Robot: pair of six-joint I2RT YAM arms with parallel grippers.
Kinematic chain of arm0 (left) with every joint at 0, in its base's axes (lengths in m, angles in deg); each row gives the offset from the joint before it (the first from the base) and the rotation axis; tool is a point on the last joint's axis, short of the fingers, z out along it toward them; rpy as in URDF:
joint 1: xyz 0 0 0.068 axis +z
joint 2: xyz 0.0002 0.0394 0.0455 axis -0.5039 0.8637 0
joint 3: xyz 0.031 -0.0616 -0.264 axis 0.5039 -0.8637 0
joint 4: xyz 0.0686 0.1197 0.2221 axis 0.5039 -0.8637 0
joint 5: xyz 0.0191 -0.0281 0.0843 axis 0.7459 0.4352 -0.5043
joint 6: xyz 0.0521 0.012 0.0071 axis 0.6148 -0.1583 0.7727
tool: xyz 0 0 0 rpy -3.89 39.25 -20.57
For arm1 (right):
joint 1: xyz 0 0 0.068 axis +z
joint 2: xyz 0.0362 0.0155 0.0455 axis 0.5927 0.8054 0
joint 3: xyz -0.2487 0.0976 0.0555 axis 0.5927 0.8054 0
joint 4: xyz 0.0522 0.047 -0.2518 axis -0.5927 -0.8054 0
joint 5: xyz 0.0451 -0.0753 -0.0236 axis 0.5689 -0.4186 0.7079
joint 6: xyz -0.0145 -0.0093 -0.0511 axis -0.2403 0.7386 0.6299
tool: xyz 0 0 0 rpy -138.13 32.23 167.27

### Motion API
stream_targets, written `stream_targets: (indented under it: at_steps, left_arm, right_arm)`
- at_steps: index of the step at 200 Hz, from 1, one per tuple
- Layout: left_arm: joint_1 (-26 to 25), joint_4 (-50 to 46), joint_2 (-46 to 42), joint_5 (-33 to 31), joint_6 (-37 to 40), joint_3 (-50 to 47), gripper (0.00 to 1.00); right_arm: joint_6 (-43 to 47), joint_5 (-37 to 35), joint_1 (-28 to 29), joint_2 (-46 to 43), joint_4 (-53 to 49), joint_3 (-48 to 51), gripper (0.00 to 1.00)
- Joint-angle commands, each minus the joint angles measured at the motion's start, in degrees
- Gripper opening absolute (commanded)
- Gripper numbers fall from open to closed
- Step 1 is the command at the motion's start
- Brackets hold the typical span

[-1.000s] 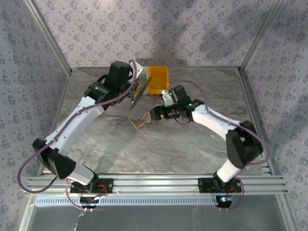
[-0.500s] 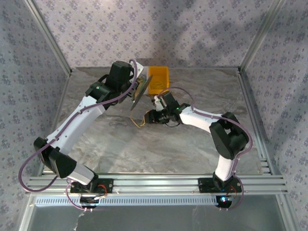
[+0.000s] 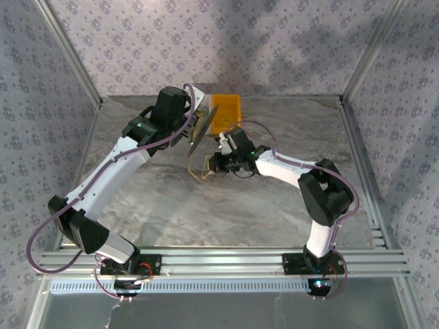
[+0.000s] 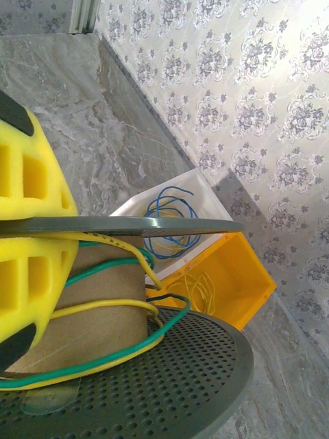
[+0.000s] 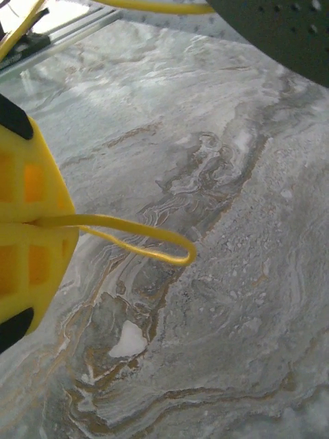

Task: Wrap the cables

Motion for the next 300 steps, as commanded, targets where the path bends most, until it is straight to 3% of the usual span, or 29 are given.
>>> stream_targets:
  at_steps: [1,79,134,163,200,219,257,272,300]
  left_arm:
    - [0.42,5.79,-1.79,-1.50,-1.15,2.21,0.00]
    - [4.74,5.50,4.97,-2.48,-5.66,0.36,0.00]
    - [3.85,1.59,9.52,-1.79,-6.12,3.11,0.00]
    - [1.92,1.07,6.92,-0.41,-5.44,-0.35,0.00]
    - [-0.57,0.05,0.03,2.20,-2.49,-7.55,0.00]
    - [-1.00,-1.15,-4.35,6.43,0.03,-10.99,0.00]
    - [-0.59,-4.15,-15.47,22.38,7.00,-17.32,0.00]
    - [2.14,-4.62,-18.63,28.41,6.58,-18.16,0.00]
    - [11.26,0.54,-24.00,46.45,2.42,-19.96,0.00]
  right_arm:
    - [1.96,-0.19,0.40,-1.71,-2.13,-1.81,0.00]
    - [15.31,1.59,-1.16,-21.01,-21.46,-10.87,0.00]
    - [23.37,2.74,-1.48,-21.57,-23.92,-29.80,0.00]
    - [28.06,3.90,-8.44,-16.82,-25.71,-42.67,0.00]
    - [25.21,13.45,-21.13,-6.48,-24.04,-56.15,0.00]
    - [21.86,19.40,-26.49,1.38,-23.91,-64.56,0.00]
    - [10.25,33.71,-34.74,17.35,-19.79,-77.80,0.00]
    - [7.23,38.23,-35.72,20.45,-16.38,-77.64,0.00]
    - [12.98,43.98,-35.75,20.78,-17.85,-72.62,0.00]
